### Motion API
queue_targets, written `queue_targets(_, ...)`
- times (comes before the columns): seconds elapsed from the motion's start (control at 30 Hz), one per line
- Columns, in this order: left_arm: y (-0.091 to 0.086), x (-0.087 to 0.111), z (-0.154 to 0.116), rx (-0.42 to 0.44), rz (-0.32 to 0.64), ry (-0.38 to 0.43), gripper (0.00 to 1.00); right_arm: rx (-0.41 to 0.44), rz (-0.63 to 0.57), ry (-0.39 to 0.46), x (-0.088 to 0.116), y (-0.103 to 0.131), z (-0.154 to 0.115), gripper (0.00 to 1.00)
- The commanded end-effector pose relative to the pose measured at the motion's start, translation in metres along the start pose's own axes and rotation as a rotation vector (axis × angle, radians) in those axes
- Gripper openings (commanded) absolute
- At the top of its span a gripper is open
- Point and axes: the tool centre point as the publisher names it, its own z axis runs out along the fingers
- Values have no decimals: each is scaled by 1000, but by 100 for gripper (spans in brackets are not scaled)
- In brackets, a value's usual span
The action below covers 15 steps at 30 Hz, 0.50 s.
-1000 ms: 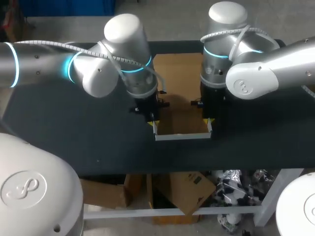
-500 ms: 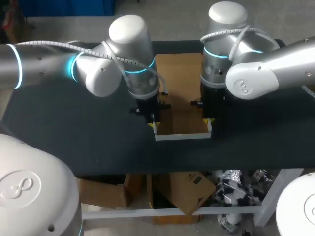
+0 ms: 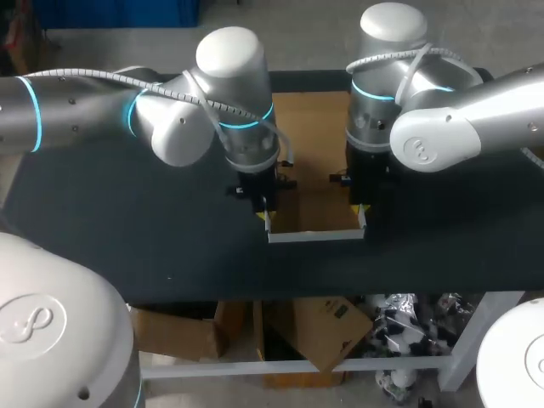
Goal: Assemble the packaging by folding the flat box into shape, placing the metal phone stand inside, and closing the box properly
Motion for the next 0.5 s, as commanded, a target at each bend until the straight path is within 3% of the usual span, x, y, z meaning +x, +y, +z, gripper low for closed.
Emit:
queue_targets(0.03,3,4,-1,7,1,-16,0,-13,-13,-1,2,-3,-7,45)
queue_targets(0.07,3,4,-1,8,2,-17,0,-19,-20,4,2,-4,-8,49)
queue_targets(0.1,3,4,-1,9,3,-17,0,-26,-26,12,3,-5,-10,62)
queue_targets(0.13,3,5,-1,10,5,-18,0,-32,-33,14,3,-6,-13,87)
queue_targets(0.17,3,5,-2,10,6,-18,0,-36,-38,16,3,-7,-15,91)
queue_targets(0.2,4,5,-2,11,7,-19,0,-43,-45,18,4,-8,-17,100)
queue_targets(0.5,4,4,-5,16,10,-29,0,-117,-125,103,3,-25,-43,100)
